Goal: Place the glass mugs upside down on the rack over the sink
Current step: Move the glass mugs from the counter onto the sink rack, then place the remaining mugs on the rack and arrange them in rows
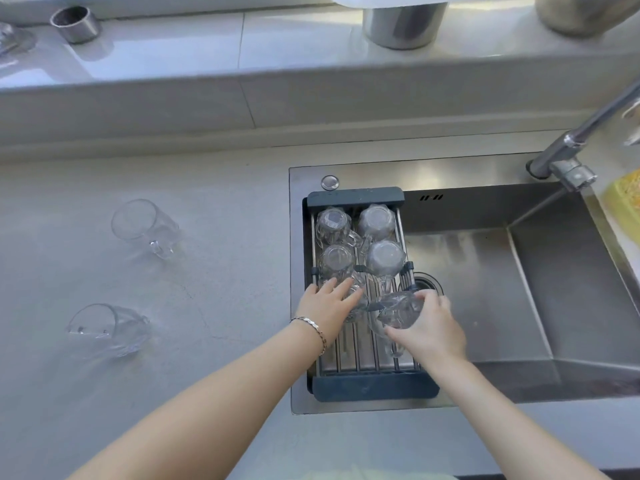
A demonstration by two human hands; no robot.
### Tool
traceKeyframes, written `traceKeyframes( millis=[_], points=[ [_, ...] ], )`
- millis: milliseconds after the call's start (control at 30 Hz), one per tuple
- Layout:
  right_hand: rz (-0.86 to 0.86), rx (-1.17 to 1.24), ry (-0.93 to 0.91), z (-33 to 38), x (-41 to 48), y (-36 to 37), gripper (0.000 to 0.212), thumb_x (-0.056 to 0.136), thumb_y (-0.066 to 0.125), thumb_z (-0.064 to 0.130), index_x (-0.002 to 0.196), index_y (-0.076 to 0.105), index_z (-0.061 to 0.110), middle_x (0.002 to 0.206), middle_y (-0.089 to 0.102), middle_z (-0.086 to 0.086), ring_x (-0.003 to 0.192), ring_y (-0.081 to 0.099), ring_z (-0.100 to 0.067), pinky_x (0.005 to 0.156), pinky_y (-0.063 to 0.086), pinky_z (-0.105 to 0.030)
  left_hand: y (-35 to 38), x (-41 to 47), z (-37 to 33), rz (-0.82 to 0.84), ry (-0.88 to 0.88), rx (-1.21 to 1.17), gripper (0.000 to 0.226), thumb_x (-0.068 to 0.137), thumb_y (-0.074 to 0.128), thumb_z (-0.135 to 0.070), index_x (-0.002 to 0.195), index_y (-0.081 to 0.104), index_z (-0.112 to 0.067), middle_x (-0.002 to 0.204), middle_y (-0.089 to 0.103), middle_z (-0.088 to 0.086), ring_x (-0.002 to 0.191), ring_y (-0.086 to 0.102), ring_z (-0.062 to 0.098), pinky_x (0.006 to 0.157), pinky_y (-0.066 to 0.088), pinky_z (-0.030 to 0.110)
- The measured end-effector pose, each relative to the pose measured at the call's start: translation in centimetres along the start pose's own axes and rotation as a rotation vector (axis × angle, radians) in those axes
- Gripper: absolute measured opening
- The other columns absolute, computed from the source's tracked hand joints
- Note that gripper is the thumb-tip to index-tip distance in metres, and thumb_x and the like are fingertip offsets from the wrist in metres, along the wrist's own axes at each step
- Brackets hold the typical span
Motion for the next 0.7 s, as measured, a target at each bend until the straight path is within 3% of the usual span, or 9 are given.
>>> traceKeyframes(
  millis=[167, 367, 533, 633, 700],
  points=[
    [-0.088, -0.046, 0.055, 0.5, 0.7, 2.7, 0.072, 0.063, 0.078, 0.047, 0.118, 0.041, 0.017, 0.121, 0.046, -0.008, 0.101, 0.06, -0.029, 0.075, 0.05, -0.037, 0.4, 0.2, 0.4, -0.017, -0.01, -0.047, 0.072, 0.087, 0.053, -0.003, 0.144, 0.015, -0.025, 0.157, 0.013, 0.005, 0.141, 0.024, 0.028, 0.105, 0.034, 0.044],
    [-0.156, 0.061, 0.083, 0.2, -0.1, 4.2, 0.075, 0.064, 0.079, 0.044, 0.119, 0.042, 0.01, 0.121, 0.044, -0.013, 0.095, 0.061, -0.035, 0.066, 0.05, -0.039, 0.9, 0.0, 0.3, 0.002, -0.02, -0.074, 0.072, 0.089, 0.049, -0.001, 0.145, 0.013, -0.027, 0.157, 0.011, 0.003, 0.142, 0.021, 0.027, 0.104, 0.037, 0.042],
    [0.029, -0.039, 0.081, 0.5, 0.3, 2.7, 0.083, 0.069, 0.075, 0.045, 0.131, 0.031, 0.01, 0.131, 0.035, -0.014, 0.106, 0.057, -0.032, 0.077, 0.05, -0.037, 0.6, -0.2, 0.3, 0.023, -0.042, -0.162, 0.074, 0.088, 0.048, 0.001, 0.145, 0.011, -0.029, 0.159, 0.003, 0.0, 0.145, 0.014, 0.024, 0.111, 0.031, 0.043],
    [0.113, -0.2, -0.006, 1.8, -0.3, 0.5, 0.062, 0.078, 0.067, 0.037, 0.129, 0.038, 0.013, 0.128, 0.041, -0.013, 0.112, 0.051, -0.032, 0.087, 0.047, -0.038, -0.8, -2.1, 1.4, -0.073, -0.119, -0.287, 0.062, 0.091, 0.044, -0.007, 0.144, 0.018, -0.025, 0.159, 0.003, 0.0, 0.144, 0.016, 0.022, 0.114, 0.024, 0.04],
    [0.153, -0.209, -0.142, 3.9, -1.3, -0.5, 0.051, 0.082, 0.06, 0.032, 0.127, 0.042, 0.017, 0.126, 0.048, -0.01, 0.113, 0.051, -0.029, 0.087, 0.047, -0.037, -1.9, -4.6, 3.4, -0.13, -0.179, -0.318, 0.051, 0.092, 0.044, -0.014, 0.14, 0.03, -0.021, 0.157, 0.013, 0.001, 0.141, 0.023, 0.021, 0.115, 0.021, 0.038]
  ],
)
Point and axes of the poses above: each hand's wrist, its own x-axis towards the middle knuckle, its own y-axis out of the palm, z = x × y, the point moved 3 cm from there along x, towards the middle knuckle
